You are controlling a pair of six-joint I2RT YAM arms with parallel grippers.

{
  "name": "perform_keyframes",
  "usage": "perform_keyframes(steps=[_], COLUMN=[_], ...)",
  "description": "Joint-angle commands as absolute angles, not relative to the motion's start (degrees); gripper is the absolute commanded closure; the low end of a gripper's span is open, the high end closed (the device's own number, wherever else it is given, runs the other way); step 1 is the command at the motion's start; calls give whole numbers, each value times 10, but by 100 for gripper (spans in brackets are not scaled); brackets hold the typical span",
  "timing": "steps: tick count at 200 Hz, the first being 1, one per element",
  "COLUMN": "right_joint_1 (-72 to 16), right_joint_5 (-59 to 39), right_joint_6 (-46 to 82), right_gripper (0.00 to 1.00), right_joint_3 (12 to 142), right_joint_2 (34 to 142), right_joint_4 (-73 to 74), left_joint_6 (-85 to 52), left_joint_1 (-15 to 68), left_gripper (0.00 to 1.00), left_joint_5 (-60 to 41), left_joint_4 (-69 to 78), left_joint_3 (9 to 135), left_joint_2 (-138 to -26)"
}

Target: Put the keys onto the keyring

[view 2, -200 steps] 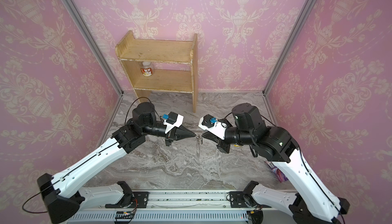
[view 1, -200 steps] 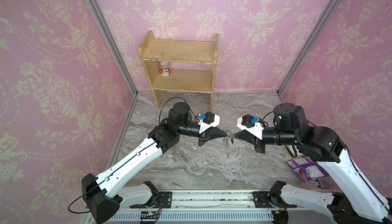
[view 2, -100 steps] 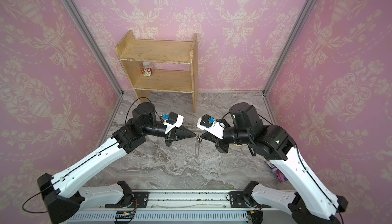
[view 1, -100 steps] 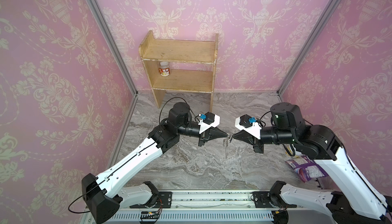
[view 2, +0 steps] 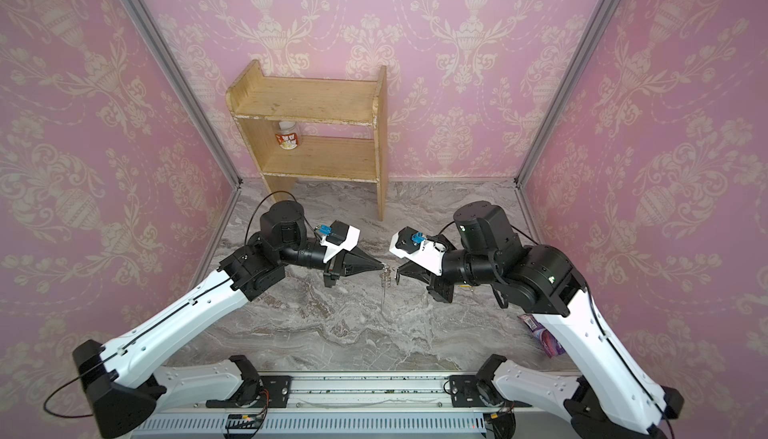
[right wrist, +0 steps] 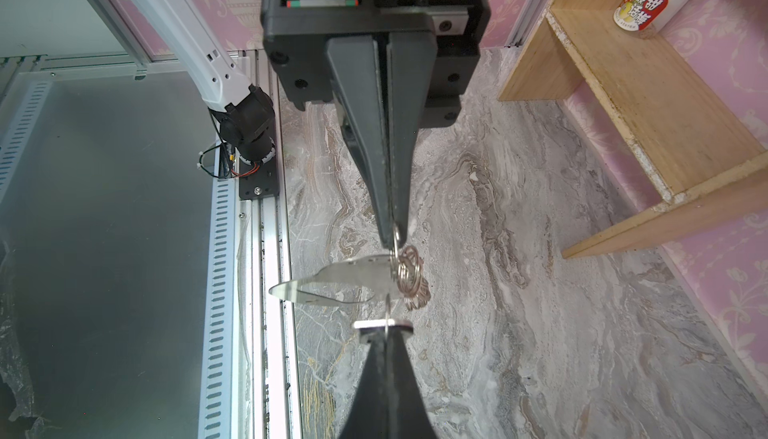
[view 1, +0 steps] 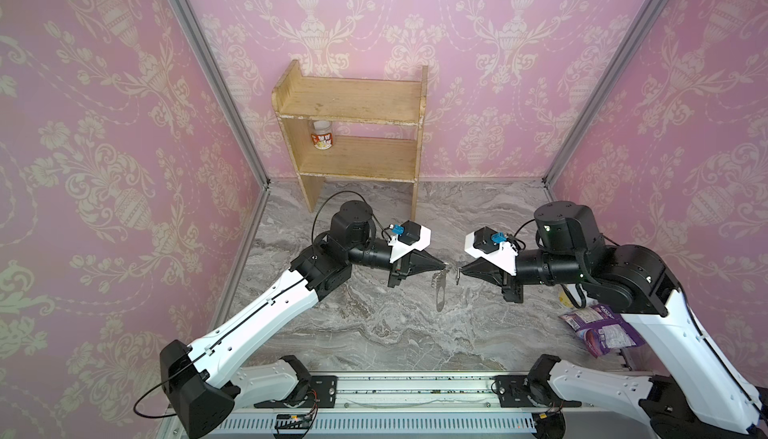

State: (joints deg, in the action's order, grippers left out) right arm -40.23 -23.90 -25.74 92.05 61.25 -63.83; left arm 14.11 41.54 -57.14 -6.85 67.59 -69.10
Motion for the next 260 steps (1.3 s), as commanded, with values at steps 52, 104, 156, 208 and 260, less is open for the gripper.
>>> perform_keyframes(steps=[52, 104, 156, 208, 260], right_joint_1=[-396, -397, -396, -397, -398], right_joint_5=[-307, -332, -339, -342, -351], right_joint_6=[-276, -276, -285, -285, -284], right_gripper=[100, 100, 100, 100, 100], right_joint_3=[952, 973, 983, 986, 982], right_joint_2=[636, 658, 664, 666, 668], right_joint_4=[-687, -705, -713, -707, -703], left_joint_6=[157, 166, 172, 172, 174], left_joint_1=[425, 426, 427, 428, 430], left_gripper=[100, 100, 100, 100, 100], left_joint_5=[-616, -621, -622, -623, -622], left_joint_4=[-96, -111, -120, -121, -121], left_joint_3=[689, 683, 681, 682, 683], left_joint_2=[-666, -655, -653, -655, -658])
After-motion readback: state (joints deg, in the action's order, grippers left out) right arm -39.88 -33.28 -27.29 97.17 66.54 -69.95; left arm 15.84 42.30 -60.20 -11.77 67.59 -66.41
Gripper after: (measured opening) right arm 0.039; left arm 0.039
